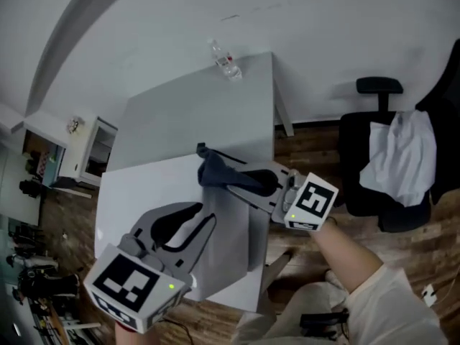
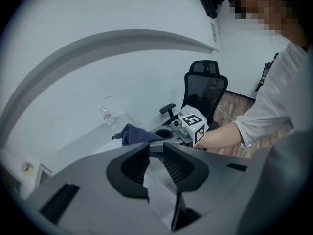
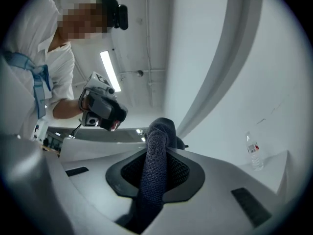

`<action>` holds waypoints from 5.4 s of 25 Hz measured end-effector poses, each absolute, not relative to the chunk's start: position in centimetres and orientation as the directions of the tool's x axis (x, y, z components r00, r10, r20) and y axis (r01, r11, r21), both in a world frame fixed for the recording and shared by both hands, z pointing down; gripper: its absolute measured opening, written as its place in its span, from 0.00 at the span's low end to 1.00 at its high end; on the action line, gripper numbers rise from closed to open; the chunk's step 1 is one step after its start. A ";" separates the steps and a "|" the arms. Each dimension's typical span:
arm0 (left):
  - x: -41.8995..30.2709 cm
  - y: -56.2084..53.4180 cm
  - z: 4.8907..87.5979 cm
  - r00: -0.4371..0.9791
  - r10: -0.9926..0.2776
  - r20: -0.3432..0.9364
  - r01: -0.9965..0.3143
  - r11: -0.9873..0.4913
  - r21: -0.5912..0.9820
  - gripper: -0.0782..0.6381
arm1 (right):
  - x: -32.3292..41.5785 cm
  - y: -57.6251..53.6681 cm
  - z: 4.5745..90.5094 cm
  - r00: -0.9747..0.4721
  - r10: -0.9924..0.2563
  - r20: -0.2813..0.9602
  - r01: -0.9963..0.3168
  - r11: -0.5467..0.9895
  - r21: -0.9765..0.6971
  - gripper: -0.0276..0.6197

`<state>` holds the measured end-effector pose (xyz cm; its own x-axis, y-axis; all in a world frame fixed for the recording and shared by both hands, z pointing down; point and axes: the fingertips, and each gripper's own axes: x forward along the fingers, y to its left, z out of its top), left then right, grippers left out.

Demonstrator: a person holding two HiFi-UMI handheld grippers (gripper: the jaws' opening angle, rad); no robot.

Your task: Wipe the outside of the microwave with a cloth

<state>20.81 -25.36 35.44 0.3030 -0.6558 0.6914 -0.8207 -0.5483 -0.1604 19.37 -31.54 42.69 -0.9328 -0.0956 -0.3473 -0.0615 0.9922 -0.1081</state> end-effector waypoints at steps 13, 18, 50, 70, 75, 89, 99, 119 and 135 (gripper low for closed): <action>22.1 -22.4 39.9 0.281 -0.608 0.743 -0.834 -0.538 -0.125 0.23 | 18.0 -29.8 44.2 -0.914 -0.024 -0.406 0.011 0.996 -0.085 0.16; 21.1 -22.3 40.3 0.257 -0.605 0.754 -0.856 -0.505 -0.113 0.23 | 18.2 -29.8 44.5 -0.877 -0.101 -0.470 -0.028 0.987 -0.160 0.15; 22.0 -16.5 40.6 0.246 -0.522 0.817 -0.845 -0.528 -0.083 0.23 | 19.4 -15.2 44.6 -0.883 0.095 -0.460 0.173 0.976 -0.130 0.16; 22.6 -14.7 39.6 0.282 -0.517 0.808 -0.847 -0.530 -0.044 0.23 | 20.0 -7.1 45.7 -0.884 0.339 -0.320 0.373 0.927 -0.048 0.16; 22.3 -14.9 38.1 0.311 -0.537 0.784 -0.848 -0.530 -0.026 0.23 | 21.3 -5.6 44.6 -0.874 0.437 -0.211 0.445 0.895 0.011 0.16; 18.2 -15.7 30.5 0.448 -0.710 0.544 -0.848 -0.530 0.006 0.23 | 20.6 -9.3 36.1 -0.982 0.187 0.027 0.188 0.980 0.064 0.16; 9.3 -15.7 26.2 0.466 -0.829 0.309 -0.870 -0.493 -0.010 0.23 | 13.9 -12.5 30.8 -0.981 -0.106 0.160 -0.095 0.992 0.080 0.16; 5.0 -14.7 30.7 0.575 -0.755 0.314 -0.804 -0.593 0.047 0.22 | 9.8 -13.5 29.6 -0.866 -0.435 0.247 -0.438 0.898 0.047 0.15; 6.2 -15.3 30.7 0.639 -0.689 0.343 -0.745 -0.665 0.052 0.22 | 10.8 -14.7 31.1 -0.836 -0.478 0.269 -0.484 0.874 0.046 0.15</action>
<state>6.18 -15.32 30.75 0.6387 -0.6890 0.3426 -0.7451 -0.6649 0.0521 10.77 -14.75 31.11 -0.8364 -0.4775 0.2689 -0.4840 0.8738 0.0464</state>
